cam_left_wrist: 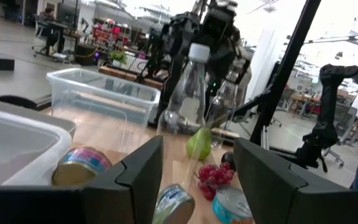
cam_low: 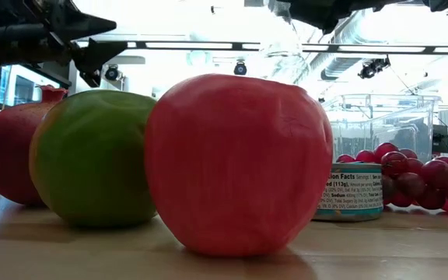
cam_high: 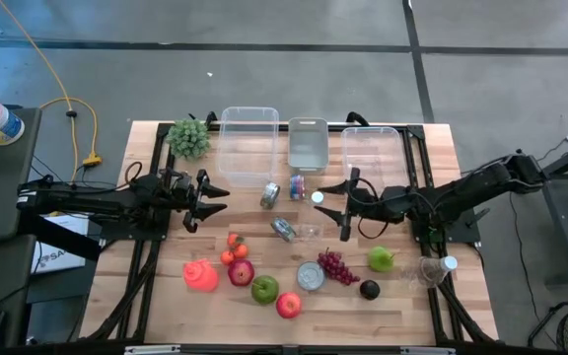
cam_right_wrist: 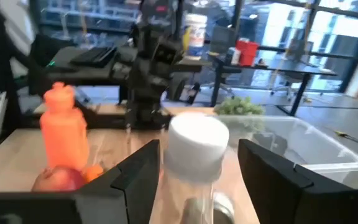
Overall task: Pick & Place Food Item
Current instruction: Put the left transparent water bottle into the right transparent bin
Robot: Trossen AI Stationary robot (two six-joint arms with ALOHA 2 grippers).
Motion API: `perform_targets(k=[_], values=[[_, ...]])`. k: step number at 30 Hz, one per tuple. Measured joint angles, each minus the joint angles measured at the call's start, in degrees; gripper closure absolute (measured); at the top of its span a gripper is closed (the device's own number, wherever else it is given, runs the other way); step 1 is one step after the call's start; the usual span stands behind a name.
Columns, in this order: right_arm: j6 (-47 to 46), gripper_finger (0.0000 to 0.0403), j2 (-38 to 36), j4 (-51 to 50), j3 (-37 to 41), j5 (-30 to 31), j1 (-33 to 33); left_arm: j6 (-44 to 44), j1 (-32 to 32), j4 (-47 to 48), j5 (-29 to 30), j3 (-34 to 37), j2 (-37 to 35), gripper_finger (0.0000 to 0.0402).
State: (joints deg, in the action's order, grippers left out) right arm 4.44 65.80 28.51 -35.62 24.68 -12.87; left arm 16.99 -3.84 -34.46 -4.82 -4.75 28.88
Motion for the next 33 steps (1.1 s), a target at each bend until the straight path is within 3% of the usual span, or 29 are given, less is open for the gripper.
perform_targets(k=[6, 18, 24, 33], values=[[-0.1, 0.0194, 0.0, 0.7, 0.0, -1.6, 0.0, 0.0, 0.0, 1.6, 0.0, 0.0, 0.0, 0.0211], [1.4, 0.0195, 0.0, 3.4, 0.0, -10.5, 4.0, 0.0, 0.0, 1.5, 0.0, 0.0, 0.0, 0.0211], [1.6, 0.0195, 0.0, 3.4, 0.0, -19.0, 6.6, 0.0, 0.0, 1.8, -0.2, 0.0, 0.0, 0.0211], [0.0, 0.0195, 0.0, -12.0, -7.5, -17.7, 7.9, 0.0, 0.0, 4.0, -0.2, 0.0, 0.0, 0.0211]])
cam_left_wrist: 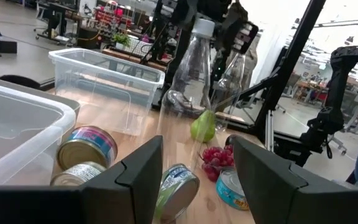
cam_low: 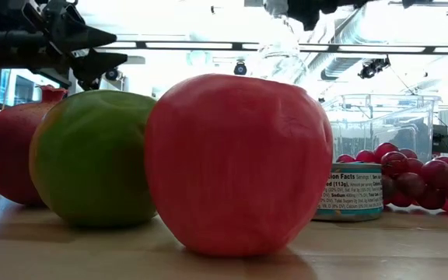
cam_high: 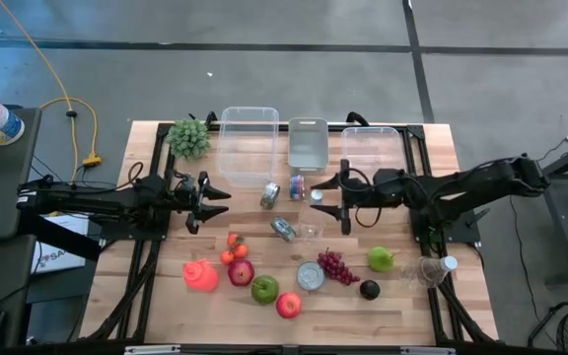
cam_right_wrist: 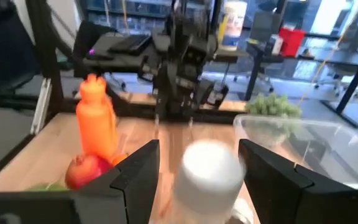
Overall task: Pick & Place Food Item
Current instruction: Put the left transparent water bottle into the right transparent bin
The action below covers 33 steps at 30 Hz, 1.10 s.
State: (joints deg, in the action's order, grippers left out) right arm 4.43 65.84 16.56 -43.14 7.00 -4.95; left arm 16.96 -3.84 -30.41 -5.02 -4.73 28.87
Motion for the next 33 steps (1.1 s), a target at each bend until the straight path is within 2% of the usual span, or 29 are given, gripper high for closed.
perform_targets(k=[11, 19, 23, 29, 33], values=[[-0.6, 0.0195, 0.7, -3.8, -1.0, -1.6, 1.4, 0.5, 0.0, 0.0, 0.0, 0.0, 0.0, 0.0211], [0.2, 0.0197, 1.7, -4.1, -1.0, -5.9, 1.3, 0.7, 0.0, 0.0, 0.2, 0.0, 0.0, 0.0211], [0.4, 0.0219, 1.8, -4.2, -1.0, -5.9, 1.3, 0.7, 0.0, 0.0, 0.3, 0.0, 0.0, 0.0211], [6.6, 0.0284, 1.9, -5.3, -1.1, -6.0, 1.3, 0.7, 0.0, 0.0, 0.2, 0.0, 0.0, 0.0211], [9.2, 0.0284, 1.9, -5.3, -1.1, -5.6, 0.8, 0.7, 0.0, 0.0, 0.2, 0.0, 0.0, 0.0211]])
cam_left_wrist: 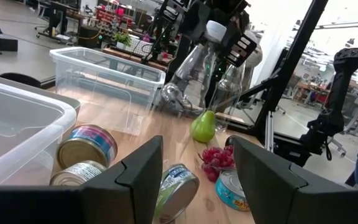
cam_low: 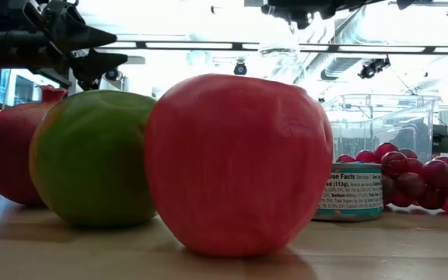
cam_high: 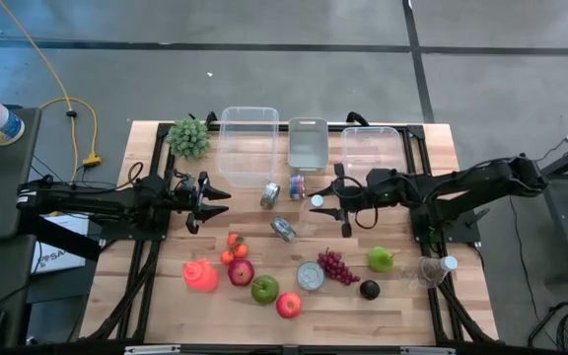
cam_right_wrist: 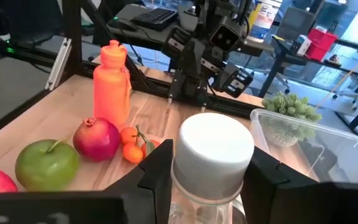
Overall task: Pick & Place Food Item
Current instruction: Put the left transparent water bottle into the right transparent bin
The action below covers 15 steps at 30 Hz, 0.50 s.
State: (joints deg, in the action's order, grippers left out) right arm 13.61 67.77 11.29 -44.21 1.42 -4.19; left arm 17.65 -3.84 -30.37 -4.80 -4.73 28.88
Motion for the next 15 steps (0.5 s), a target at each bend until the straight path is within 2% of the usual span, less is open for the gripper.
perform_targets(k=[3, 9, 11, 15], values=[[0.4, 0.0284, 0.0, 0.2, 0.0, 1.1, -1.0, 0.0, 0.0, 0.0, 0.0, 0.0, 0.0, 0.0211], [1.6, 0.0278, -0.6, -1.2, -0.4, 8.2, -6.1, 0.0, 0.0, 0.7, 0.0, 0.0, 0.0, 0.0211], [1.7, 0.0283, -1.0, -2.9, -1.5, 11.7, -9.1, 0.0, 0.0, 1.0, 0.0, 0.0, 0.0, 0.0211], [3.7, 0.0283, -1.4, -5.1, -4.8, 23.1, -15.3, 0.0, 0.0, 0.9, 0.0, 0.0, 0.0, 0.0211]])
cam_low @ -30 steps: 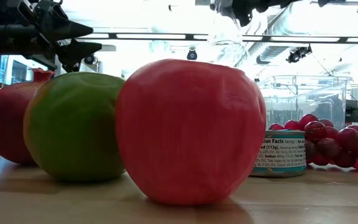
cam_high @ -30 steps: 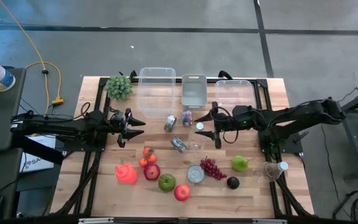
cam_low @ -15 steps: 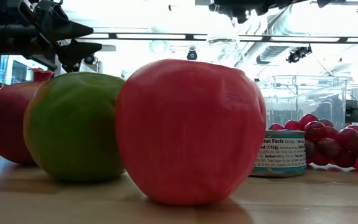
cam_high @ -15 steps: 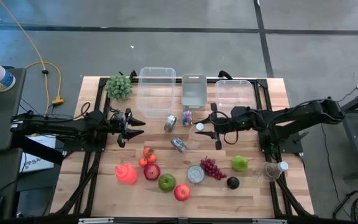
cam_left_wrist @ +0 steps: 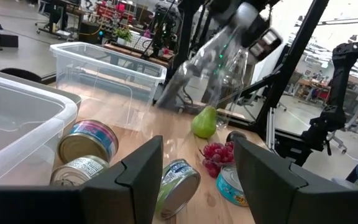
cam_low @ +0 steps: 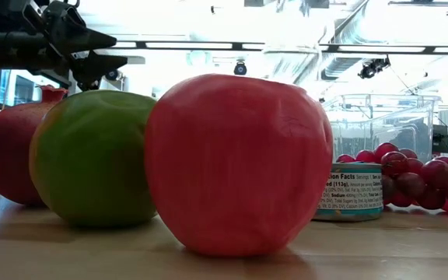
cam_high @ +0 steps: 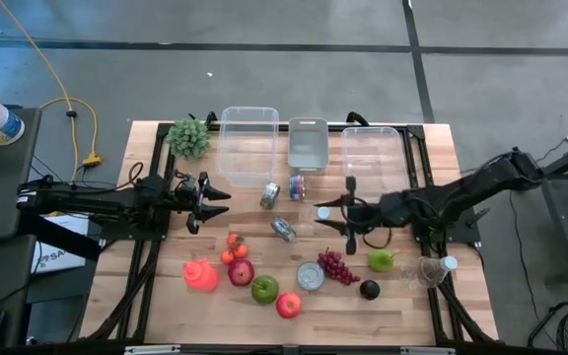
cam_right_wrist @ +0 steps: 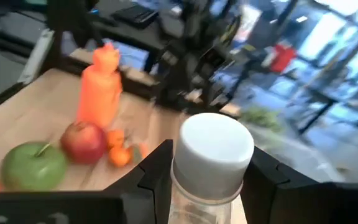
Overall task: Pick & Place Food Item
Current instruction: Put the left transparent water bottle into the right transparent bin
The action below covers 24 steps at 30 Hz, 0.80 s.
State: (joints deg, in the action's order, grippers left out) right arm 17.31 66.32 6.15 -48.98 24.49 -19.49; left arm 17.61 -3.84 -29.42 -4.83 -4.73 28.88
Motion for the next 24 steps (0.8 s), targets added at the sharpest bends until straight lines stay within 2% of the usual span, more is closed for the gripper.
perform_targets(k=[4, 11, 16, 20, 24], values=[[1.6, 0.0281, 0.0, -3.9, -4.9, 11.0, -5.9, 0.0, 0.0, 0.7, 0.0, 0.0, 0.0, 0.0211], [2.6, 0.0283, 0.0, -10.1, -13.8, 33.7, -14.0, -0.1, 0.0, 1.4, 0.0, 0.0, 0.0, 0.0211], [5.1, 0.0282, 0.0, -13.6, -20.2, 42.9, -19.2, -0.1, 0.0, 1.4, 0.0, 0.0, 0.0, 0.0211], [9.1, 0.0283, 0.0, -13.5, -24.1, 49.8, -20.6, -0.8, 0.0, 1.4, 0.1, 0.0, 0.0, 0.0211], [11.1, 0.0281, 0.0, -13.2, -27.2, 53.2, -20.6, -1.2, 0.0, 1.4, 0.1, 0.0, 0.0, 0.0211]])
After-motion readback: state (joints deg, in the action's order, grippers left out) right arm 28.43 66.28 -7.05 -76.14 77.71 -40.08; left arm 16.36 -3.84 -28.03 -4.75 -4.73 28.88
